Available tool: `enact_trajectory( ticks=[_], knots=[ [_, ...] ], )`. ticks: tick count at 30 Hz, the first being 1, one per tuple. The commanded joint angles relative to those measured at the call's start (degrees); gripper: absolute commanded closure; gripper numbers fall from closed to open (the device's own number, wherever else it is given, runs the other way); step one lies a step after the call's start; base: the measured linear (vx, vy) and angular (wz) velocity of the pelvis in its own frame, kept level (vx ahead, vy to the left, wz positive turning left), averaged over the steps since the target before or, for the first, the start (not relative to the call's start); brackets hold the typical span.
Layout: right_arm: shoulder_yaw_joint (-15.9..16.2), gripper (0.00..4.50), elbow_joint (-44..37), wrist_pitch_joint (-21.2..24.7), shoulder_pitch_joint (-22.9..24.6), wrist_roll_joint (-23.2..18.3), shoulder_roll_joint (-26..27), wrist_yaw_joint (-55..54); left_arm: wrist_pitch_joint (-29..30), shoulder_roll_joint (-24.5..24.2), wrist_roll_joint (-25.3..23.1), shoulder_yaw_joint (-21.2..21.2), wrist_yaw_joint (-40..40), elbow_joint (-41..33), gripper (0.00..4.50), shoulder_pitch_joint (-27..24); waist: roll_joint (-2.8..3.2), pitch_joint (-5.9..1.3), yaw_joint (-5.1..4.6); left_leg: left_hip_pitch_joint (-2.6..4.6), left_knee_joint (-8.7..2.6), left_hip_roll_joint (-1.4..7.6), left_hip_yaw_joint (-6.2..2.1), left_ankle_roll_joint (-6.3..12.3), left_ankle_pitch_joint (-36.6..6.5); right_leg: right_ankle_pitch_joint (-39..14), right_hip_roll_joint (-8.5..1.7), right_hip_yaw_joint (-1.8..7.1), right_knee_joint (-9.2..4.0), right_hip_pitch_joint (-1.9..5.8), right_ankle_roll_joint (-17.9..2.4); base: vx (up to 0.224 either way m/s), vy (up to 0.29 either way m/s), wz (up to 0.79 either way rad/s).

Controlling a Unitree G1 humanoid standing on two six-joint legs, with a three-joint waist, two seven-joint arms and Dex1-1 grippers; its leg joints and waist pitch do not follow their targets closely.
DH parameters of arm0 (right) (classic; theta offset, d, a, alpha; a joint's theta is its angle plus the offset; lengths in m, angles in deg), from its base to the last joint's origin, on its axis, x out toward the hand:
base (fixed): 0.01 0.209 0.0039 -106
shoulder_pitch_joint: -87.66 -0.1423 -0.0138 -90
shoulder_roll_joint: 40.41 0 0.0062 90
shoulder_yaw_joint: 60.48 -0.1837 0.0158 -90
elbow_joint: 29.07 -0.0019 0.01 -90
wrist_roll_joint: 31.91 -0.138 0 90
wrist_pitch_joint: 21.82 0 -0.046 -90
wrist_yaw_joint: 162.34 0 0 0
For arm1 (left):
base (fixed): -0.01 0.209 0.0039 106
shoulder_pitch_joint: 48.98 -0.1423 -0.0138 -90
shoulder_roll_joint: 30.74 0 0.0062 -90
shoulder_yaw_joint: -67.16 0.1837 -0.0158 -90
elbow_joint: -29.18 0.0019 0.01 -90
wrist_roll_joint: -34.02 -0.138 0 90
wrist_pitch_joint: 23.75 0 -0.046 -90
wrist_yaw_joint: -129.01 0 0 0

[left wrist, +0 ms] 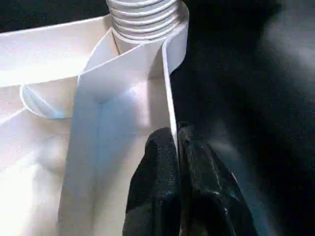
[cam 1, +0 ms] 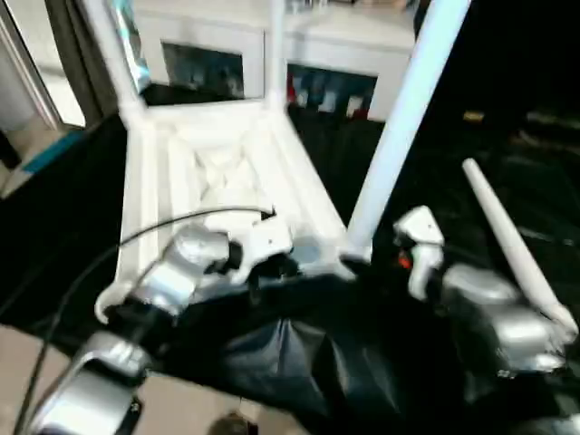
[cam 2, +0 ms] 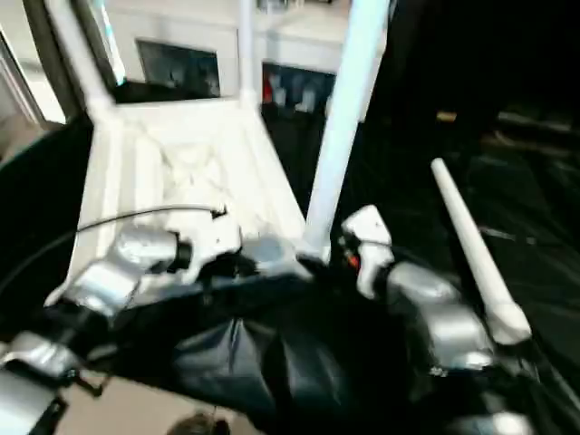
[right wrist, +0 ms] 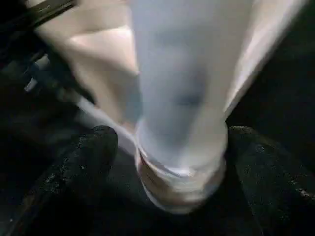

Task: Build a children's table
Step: Rotate leg to tighten

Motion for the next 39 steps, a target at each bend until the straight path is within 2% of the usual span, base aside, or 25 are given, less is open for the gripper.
enact_trajectory(
  ticks=[1,3,4,7,8,10,12,16,18,22,25,33,36,37,38,39],
  knots=[
    [2.0,0.57,-2.3,1.3,-0.3,-2.2,-0.5,3.8,-1.6,0.0,0.5,3.5,-4.9,-2.2,4.50,-0.8,-0.31,-4.39,-0.18,1.62,-3.01,4.99,-2.35,2.80,-8.1,6.3,-5.26,2.95,-2.76,1.26,-12.9,0.000,0.000,0.00],
    [2.7,0.57,-2.7,1.7,-0.8,-2.5,-1.6,5.8,-1.8,-1.0,0.6,3.6,-5.9,-2.9,4.50,-1.3,-0.69,-4.29,-0.25,1.69,-3.00,5.20,-2.24,3.21,-8.0,5.1,-4.96,2.87,-2.72,0.89,-13.6,0.000,0.000,0.00],
    [3.1,0.57,-2.7,1.7,-0.9,-2.4,-2.1,6.5,-1.9,-1.2,0.5,3.5,-6.1,-2.9,4.50,-1.4,-0.30,-4.23,-0.27,1.67,-3.09,5.30,-2.33,2.94,-9.0,3.0,-4.98,2.83,-2.73,0.83,-13.9,0.000,0.000,0.00],
    [4.1,0.57,-1.8,1.3,-1.6,-1.3,-2.7,7.6,-2.5,-1.7,0.5,3.3,-6.4,-2.8,4.50,-1.7,-0.83,-3.76,-0.58,1.73,-3.63,5.37,-2.30,0.81,-13.2,-4.0,-5.21,3.03,-3.41,0.66,-13.4,0.000,0.000,0.00],
    [4.1,0.57,-1.8,1.3,-1.6,-1.3,-2.7,7.6,-2.5,-1.7,0.5,3.3,-6.4,-2.8,4.50,-1.7,-0.67,-3.72,-0.55,1.78,-3.70,5.40,-2.37,0.28,-14.0,-5.3,-5.35,3.10,-3.49,0.61,-13.2,0.000,0.000,0.00],
    [4.9,0.57,-1.2,1.0,-2.2,-0.7,-2.8,8.5,-2.6,-2.2,0.5,3.0,-6.6,-3.0,4.50,-1.9,-0.91,-3.43,-0.71,1.89,-3.98,5.38,-2.39,-1.36,-16.9,-9.8,-5.57,3.37,-4.03,0.41,-12.1,0.000,0.000,0.00],
    [5.6,0.57,-0.4,0.2,-2.6,0.1,-3.0,9.2,-2.4,-2.4,0.6,2.7,-6.5,-3.4,4.50,-2.0,-0.81,-3.38,-0.77,1.92,-4.10,5.42,-2.54,-2.15,-17.8,-11.9,-5.76,3.47,-4.17,0.37,-11.5,0.000,0.000,0.00],
    [6.3,1.01,0.6,-0.3,-3.3,0.8,-2.9,9.0,-2.6,-2.6,0.7,2.7,-6.5,-3.1,4.50,-2.0,-0.80,-3.28,-0.93,1.98,-4.07,5.34,-2.50,-2.38,-17.4,-11.7,-5.73,3.62,-4.20,0.18,-11.1,0.000,0.000,0.00],
    [6.6,1.07,0.5,-0.2,-3.4,1.0,-2.7,9.0,-2.9,-2.6,0.5,2.6,-6.3,-2.8,4.50,-2.0,-0.89,-3.32,-0.93,1.93,-4.00,5.30,-2.47,-1.99,-16.5,-10.2,-5.59,3.59,-4.08,0.27,-11.3,0.000,0.000,0.00],
    [7.1,1.51,0.9,-0.7,-3.3,1.9,-2.5,8.9,-2.9,-2.4,0.3,2.6,-5.6,-2.4,4.50,-1.9,-0.79,-3.43,-0.93,1.90,-3.81,5.24,-2.35,-1.08,-15.0,-7.3,-5.38,3.46,-3.76,0.29,-12.0,0.000,0.000,0.00],
    [7.1,1.73,1.1,-1.0,-3.1,2.0,-2.4,9.1,-2.9,-2.5,0.3,2.6,-5.6,-2.4,4.50,-1.8,-0.64,-3.33,-0.89,1.92,-3.89,5.26,-2.40,-1.25,-16.0,-8.4,-5.44,3.50,-3.91,0.27,-12.1,0.000,0.000,0.00],
    [7.2,1.83,1.7,-1.0,-2.2,2.1,-1.8,8.7,-3.3,-3.1,0.1,2.3,-5.6,-2.0,4.50,-1.7,-0.64,-3.19,-1.05,2.00,-4.08,5.28,-2.48,-1.72,-17.3,-9.1,-5.39,3.52,-3.98,0.23,-12.1,0.000,0.000,0.00],
    [4.8,1.84,3.0,0.0,-1.7,0.7,0.6,5.4,-2.5,-2.6,-0.5,1.6,-3.2,-1.1,4.50,-1.5,-0.73,-3.20,-1.17,2.03,-4.10,5.27,-2.46,-1.87,-17.6,-9.9,-5.53,3.61,-4.08,0.18,-12.2,0.000,0.000,0.00],
    [3.0,1.84,4.9,0.5,-1.8,0.4,2.7,1.6,-0.7,-1.9,-0.6,1.1,-1.4,-0.7,4.50,-1.2,-0.77,-3.12,-1.28,2.05,-4.19,5.21,-2.52,-2.21,-18.8,-12.1,-5.61,3.58,-4.33,0.20,-12.0,0.000,0.000,0.00],
    [2.5,1.84,5.5,0.5,-1.9,0.3,3.3,0.6,-0.2,-1.7,-0.6,0.9,-1.0,-0.6,4.50,-1.1,-0.78,-3.02,-1.43,2.13,-4.25,5.25,-2.53,-2.62,-19.5,-13.3,-5.69,3.62,-4.40,0.08,-12.0,0.000,0.000,0.00],
    [0.9,1.84,7.5,1.0,-2.3,0.4,5.4,-3.6,1.1,-0.9,-0.2,0.4,0.0,-0.4,4.50,-0.8,-0.78,-2.86,-1.78,2.26,-4.36,5.19,-2.70,-3.53,-21.8,-17.3,-5.97,3.68,-4.84,-0.12,-11.7,0.000,0.000,0.00]
  ],
)
